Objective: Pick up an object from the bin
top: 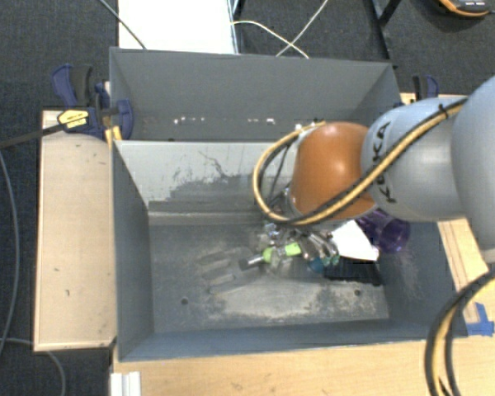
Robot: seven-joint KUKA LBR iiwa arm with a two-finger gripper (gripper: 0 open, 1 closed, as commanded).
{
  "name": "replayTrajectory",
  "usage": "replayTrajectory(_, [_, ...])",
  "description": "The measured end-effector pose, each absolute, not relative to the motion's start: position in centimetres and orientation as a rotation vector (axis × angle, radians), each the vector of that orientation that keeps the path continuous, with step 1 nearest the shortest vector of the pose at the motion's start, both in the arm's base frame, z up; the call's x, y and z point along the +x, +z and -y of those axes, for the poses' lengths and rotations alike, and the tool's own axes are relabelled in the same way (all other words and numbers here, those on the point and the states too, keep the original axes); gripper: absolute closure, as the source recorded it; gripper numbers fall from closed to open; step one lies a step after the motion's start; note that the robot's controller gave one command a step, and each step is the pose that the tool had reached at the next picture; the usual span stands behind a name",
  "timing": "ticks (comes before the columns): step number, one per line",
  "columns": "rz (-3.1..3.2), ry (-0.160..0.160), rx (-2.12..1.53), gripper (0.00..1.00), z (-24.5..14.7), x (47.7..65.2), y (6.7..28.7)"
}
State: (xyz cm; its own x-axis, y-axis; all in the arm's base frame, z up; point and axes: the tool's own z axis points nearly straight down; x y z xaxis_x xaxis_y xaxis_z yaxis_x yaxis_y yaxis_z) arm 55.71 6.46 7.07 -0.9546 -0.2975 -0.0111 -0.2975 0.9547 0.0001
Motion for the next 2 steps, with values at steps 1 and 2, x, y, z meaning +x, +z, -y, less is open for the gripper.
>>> replayTrajectory(1, [-3.103, 0.004, -0.471, 1.00, -6.4, 55.4, 9.2])
replayTrajectory(2, [-3.097, 0.004, -0.466, 1.00, -6.5, 55.6, 13.1])
